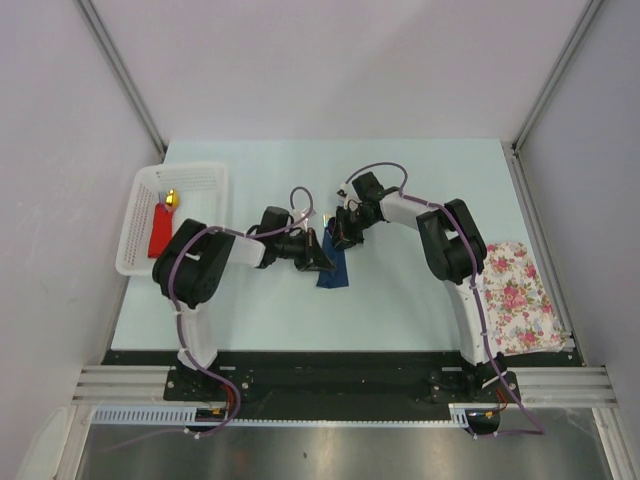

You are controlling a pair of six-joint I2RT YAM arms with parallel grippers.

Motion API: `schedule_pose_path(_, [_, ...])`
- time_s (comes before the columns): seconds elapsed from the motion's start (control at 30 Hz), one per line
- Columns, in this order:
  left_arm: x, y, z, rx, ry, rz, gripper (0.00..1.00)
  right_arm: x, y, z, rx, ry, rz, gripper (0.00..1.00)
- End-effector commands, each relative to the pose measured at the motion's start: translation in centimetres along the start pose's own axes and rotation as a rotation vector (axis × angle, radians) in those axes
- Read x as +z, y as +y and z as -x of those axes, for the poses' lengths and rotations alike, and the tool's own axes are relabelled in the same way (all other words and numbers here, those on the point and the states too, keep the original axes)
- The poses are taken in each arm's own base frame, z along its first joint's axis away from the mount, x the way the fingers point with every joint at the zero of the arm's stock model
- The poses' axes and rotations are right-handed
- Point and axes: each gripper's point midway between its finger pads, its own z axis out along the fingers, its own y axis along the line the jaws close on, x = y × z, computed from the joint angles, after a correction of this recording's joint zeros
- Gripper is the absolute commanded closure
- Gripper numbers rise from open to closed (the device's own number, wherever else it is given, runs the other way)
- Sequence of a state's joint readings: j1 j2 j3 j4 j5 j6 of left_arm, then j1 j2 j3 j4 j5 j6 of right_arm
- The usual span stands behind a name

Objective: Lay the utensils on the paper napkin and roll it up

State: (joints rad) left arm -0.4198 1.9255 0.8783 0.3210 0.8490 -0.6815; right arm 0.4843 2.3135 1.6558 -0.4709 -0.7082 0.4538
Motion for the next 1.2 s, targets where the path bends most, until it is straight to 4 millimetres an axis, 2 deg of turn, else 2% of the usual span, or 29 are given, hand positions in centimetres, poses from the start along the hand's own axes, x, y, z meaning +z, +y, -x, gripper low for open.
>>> schedule_pose_path(0.0, [0.9, 1.1, -0.2, -0.019, 0.013, 0.028, 1.00, 2.9, -6.3, 0.0, -0.007, -0.048, -0.194, 1.00])
schedule_pose_path(0.2, [1.1, 3.3, -1.4, -0.036, 0.058, 0.104, 1.00, 2.6, -5.4, 0.3, -0.006, -0.052, -0.158, 1.00])
schedule_pose_path(0.33, [1.1, 5.4, -1.6, -0.019, 0.079, 0.200, 1.00, 1.1, -2.0, 1.6, -0.054, -0.081, -0.035, 0.97])
schedule_pose_path(0.5, [0.8, 5.8, -1.8, -0.018, 0.099, 0.231, 1.00, -2.9, 1.8, 4.1, -0.088, -0.146, 0.115, 0.90])
schedule_pose_path(0.57, [0.8, 5.6, -1.7, -0.013, 0.097, 0.228, 1.00, -4.6, 2.5, 5.0, -0.062, -0.168, 0.169, 0.89])
schedule_pose_path(0.63, [0.9, 5.5, -1.6, -0.009, 0.094, 0.225, 1.00, -5.7, 3.5, 5.0, -0.061, -0.168, 0.227, 0.88])
schedule_pose_path(0.7, [0.9, 5.5, -1.7, -0.009, 0.095, 0.222, 1.00, -6.0, 3.5, 4.7, -0.058, -0.158, 0.247, 0.89])
schedule_pose_path(0.8, [0.9, 5.4, -1.6, -0.005, 0.094, 0.221, 1.00, -5.3, 2.6, 3.8, -0.042, -0.127, 0.247, 0.91])
schedule_pose_path(0.97, [1.0, 5.1, -1.1, 0.003, 0.088, 0.216, 1.00, -3.5, 1.1, 1.9, -0.015, -0.070, 0.240, 0.93])
schedule_pose_path(1.17, [1.0, 4.9, -1.2, 0.000, 0.091, 0.209, 1.00, -1.8, -0.8, 1.3, -0.003, -0.051, 0.195, 0.95])
